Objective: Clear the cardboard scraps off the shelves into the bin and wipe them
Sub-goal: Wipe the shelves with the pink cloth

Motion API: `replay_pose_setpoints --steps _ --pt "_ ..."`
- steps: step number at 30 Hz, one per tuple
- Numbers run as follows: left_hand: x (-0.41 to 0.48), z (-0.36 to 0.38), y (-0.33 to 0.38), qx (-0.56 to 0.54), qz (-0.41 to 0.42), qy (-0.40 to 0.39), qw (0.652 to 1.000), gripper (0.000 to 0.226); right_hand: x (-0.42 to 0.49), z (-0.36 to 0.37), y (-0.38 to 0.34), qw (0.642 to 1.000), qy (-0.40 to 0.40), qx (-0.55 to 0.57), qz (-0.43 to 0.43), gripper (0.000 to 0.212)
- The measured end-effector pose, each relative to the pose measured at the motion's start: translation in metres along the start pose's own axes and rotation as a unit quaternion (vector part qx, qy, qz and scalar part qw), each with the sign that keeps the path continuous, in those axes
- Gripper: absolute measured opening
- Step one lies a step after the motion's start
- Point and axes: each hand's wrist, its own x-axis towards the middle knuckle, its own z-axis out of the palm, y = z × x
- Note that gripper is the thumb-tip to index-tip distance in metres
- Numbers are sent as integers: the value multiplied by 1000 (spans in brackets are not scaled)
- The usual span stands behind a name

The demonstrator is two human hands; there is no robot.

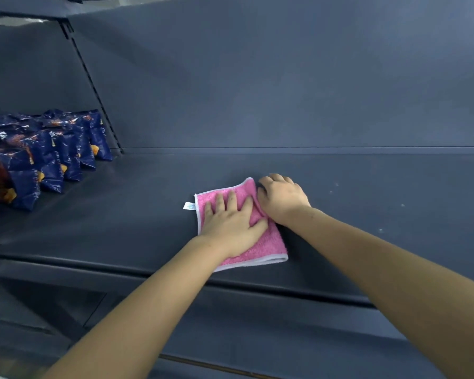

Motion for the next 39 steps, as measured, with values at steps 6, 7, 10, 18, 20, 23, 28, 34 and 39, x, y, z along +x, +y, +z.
replay_pose_setpoints --steps 6,7,10,18,20,23,28,34,39 --pt "-4 5 28 -25 32 48 998 58 -29 -12 16 1000 0 3 -31 44" --pt "-5 8 32 -28 37 58 997 57 -34 -16 20 999 3 -2 -34 44" --pt "-10 15 47 -34 60 89 994 49 -51 -26 33 999 19 -5 -48 43" --pt "-91 26 139 -39 62 213 974 27 -136 -74 77 994 51 35 -91 34" --pt "-116 34 171 -26 48 226 972 24 -166 -87 96 992 58 45 -107 34" --pt "-155 50 215 -1 32 250 968 14 -215 -98 127 977 119 58 -165 34" --pt "-189 98 281 137 137 366 910 15 -289 -100 197 909 274 85 -302 19" --pt "-179 163 353 140 198 334 911 36 -336 -78 293 928 272 51 -251 10" --pt "-141 216 399 61 210 238 946 26 -347 -38 354 969 201 126 -68 44"
